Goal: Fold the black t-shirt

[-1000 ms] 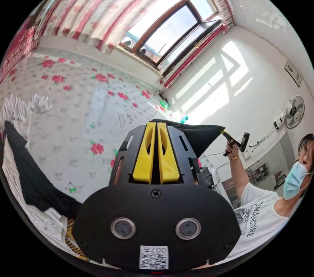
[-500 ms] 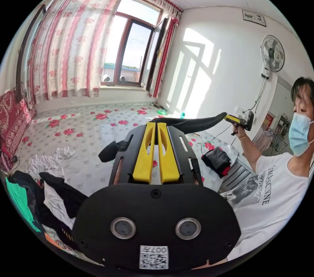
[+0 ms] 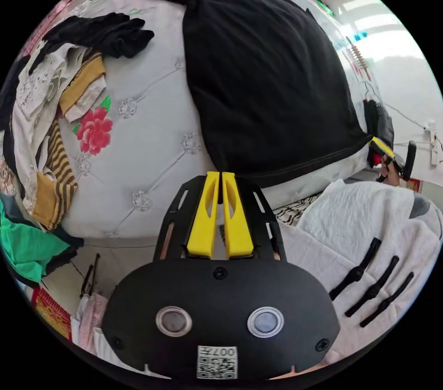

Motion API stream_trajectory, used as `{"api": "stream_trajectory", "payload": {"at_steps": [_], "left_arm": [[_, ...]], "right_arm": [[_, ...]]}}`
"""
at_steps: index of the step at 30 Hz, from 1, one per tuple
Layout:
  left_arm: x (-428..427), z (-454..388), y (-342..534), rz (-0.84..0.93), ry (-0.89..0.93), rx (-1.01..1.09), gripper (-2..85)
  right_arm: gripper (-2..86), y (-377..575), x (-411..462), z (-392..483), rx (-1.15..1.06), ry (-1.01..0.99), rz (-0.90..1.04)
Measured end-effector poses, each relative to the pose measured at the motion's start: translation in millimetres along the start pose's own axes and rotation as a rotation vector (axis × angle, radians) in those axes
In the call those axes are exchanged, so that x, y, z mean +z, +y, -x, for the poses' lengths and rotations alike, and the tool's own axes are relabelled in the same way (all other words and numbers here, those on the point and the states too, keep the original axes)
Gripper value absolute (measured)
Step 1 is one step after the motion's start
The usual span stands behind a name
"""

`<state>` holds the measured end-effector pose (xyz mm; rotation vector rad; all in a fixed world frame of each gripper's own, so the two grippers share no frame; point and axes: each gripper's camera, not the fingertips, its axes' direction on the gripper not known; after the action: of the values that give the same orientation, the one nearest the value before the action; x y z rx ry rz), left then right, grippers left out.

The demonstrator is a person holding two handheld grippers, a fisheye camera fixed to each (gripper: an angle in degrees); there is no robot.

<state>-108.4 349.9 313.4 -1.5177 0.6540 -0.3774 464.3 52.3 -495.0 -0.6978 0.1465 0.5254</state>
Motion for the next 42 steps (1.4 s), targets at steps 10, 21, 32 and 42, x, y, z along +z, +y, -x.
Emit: {"api": "stream_trajectory", "payload": {"at_steps": [10,21,32,42], "left_arm": [[8,35,4,-0.054,0.162,-0.192,-0.9],[2,38,-22,-0.014,0.085,-0.141,-1.0],[21,33,21,-0.016,0.07,-0.18,-0.7],[-36,79,13,-0.174,0.017,-0.322,4.9]], "right_arm": [[0.6,31,25,-54,0.071,-0.068,0.044],[1.7,13,87,-107,0.235,-0.077,0.131],[0.3,50,98,-146,0.216,-0.186,0.249],[0.2,-12,52,-225,0.403,-0.238,-0.123]]}}
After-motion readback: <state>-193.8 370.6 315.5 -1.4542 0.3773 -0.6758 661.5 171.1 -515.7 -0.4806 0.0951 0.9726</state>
